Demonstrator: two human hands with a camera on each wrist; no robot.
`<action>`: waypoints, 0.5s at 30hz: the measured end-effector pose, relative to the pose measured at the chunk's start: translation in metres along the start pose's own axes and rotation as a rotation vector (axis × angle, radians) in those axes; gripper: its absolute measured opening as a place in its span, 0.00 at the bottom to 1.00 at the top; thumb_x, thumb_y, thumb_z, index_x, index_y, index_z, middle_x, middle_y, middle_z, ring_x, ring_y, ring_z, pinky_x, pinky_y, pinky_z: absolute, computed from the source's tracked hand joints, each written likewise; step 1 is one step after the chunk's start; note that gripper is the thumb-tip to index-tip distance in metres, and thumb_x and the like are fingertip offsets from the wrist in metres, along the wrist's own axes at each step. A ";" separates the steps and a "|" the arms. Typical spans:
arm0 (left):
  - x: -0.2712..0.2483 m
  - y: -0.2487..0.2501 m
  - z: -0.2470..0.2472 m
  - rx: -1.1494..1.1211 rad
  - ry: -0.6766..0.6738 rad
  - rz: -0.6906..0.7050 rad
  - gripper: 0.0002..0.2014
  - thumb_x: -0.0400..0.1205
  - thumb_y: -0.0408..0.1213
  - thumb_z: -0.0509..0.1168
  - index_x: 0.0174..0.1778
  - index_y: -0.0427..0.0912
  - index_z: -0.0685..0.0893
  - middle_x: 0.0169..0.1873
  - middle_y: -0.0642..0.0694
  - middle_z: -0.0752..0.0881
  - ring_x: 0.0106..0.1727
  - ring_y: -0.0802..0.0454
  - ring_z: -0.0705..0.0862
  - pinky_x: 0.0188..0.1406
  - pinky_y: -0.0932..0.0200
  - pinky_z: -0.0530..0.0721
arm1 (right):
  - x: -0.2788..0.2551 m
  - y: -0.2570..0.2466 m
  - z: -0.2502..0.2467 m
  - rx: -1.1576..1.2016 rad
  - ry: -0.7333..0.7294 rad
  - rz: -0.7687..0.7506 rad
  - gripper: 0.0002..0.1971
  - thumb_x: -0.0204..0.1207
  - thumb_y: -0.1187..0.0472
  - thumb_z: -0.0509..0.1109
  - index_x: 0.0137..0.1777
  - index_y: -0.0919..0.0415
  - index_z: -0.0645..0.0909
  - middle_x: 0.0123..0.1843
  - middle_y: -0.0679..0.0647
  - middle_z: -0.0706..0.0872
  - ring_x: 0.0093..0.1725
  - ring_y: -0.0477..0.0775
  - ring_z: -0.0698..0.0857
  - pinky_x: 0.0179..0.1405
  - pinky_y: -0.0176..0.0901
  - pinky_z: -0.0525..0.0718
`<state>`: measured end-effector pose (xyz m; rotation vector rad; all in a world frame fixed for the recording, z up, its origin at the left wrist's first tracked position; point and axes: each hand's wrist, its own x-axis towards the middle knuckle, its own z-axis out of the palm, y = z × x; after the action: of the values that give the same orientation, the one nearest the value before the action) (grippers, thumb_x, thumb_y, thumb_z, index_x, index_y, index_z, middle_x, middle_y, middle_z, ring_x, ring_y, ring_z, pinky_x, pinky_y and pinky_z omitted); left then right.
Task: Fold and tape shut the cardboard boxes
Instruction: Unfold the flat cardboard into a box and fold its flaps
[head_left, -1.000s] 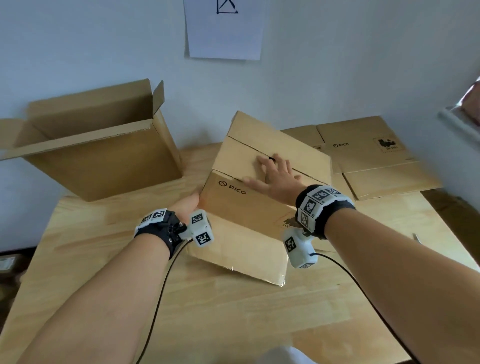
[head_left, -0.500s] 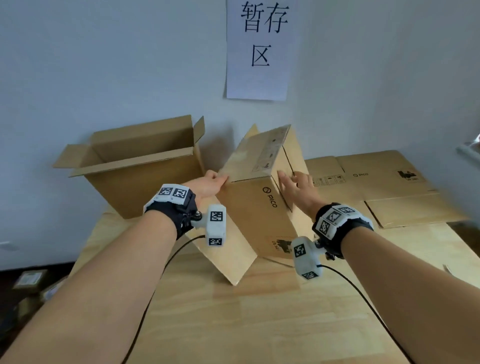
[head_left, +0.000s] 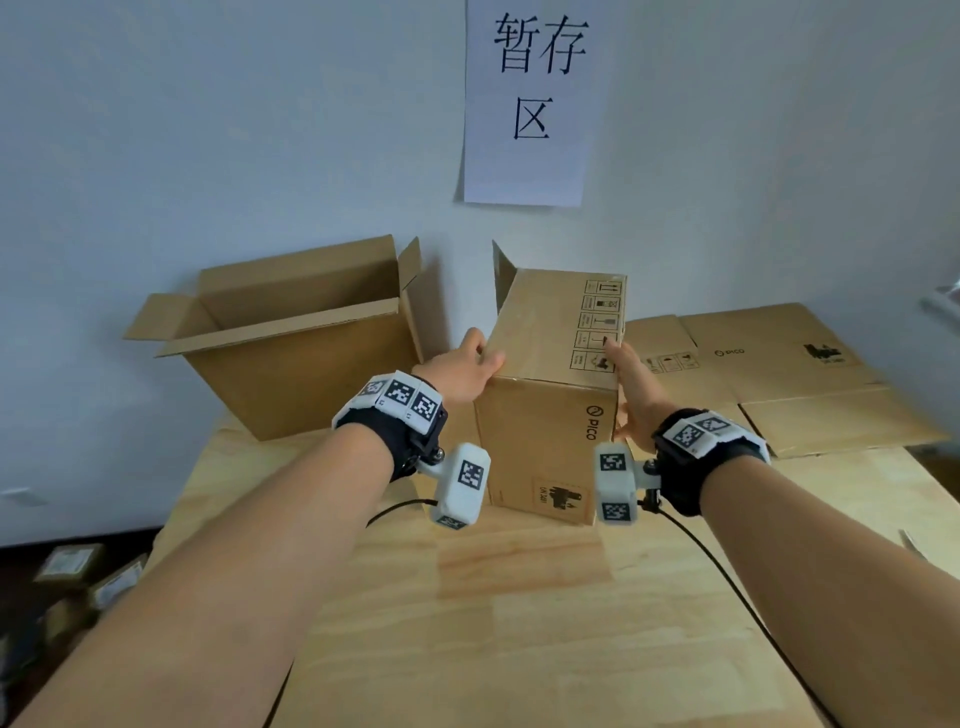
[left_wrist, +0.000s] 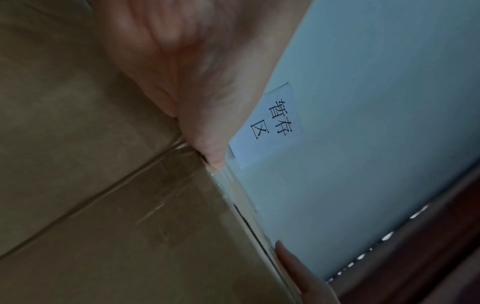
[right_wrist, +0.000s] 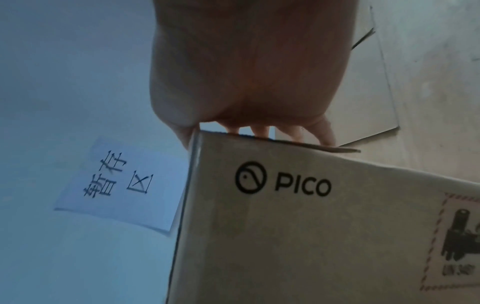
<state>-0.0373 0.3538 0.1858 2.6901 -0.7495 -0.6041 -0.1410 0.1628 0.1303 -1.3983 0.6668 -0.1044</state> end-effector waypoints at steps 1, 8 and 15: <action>0.000 0.005 0.001 0.044 -0.003 0.021 0.20 0.87 0.55 0.44 0.63 0.42 0.63 0.31 0.47 0.73 0.29 0.49 0.72 0.33 0.55 0.71 | 0.000 0.002 -0.004 0.027 0.016 -0.009 0.25 0.78 0.38 0.56 0.72 0.45 0.69 0.68 0.53 0.80 0.64 0.61 0.79 0.62 0.75 0.74; -0.005 0.026 -0.002 0.208 -0.103 0.181 0.36 0.82 0.63 0.56 0.74 0.39 0.56 0.41 0.48 0.79 0.34 0.56 0.77 0.32 0.58 0.76 | -0.006 -0.001 -0.032 0.030 0.054 -0.057 0.17 0.83 0.56 0.57 0.71 0.54 0.71 0.60 0.52 0.84 0.56 0.51 0.83 0.46 0.50 0.82; -0.013 0.019 -0.003 0.375 -0.127 0.181 0.34 0.82 0.48 0.66 0.81 0.43 0.61 0.74 0.42 0.74 0.71 0.44 0.75 0.67 0.53 0.73 | -0.014 0.002 -0.036 -0.041 0.083 -0.128 0.22 0.85 0.57 0.56 0.78 0.51 0.64 0.66 0.48 0.81 0.62 0.51 0.82 0.66 0.54 0.78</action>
<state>-0.0538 0.3459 0.1999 2.8874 -1.2358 -0.6486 -0.1704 0.1376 0.1331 -1.4824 0.6501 -0.2524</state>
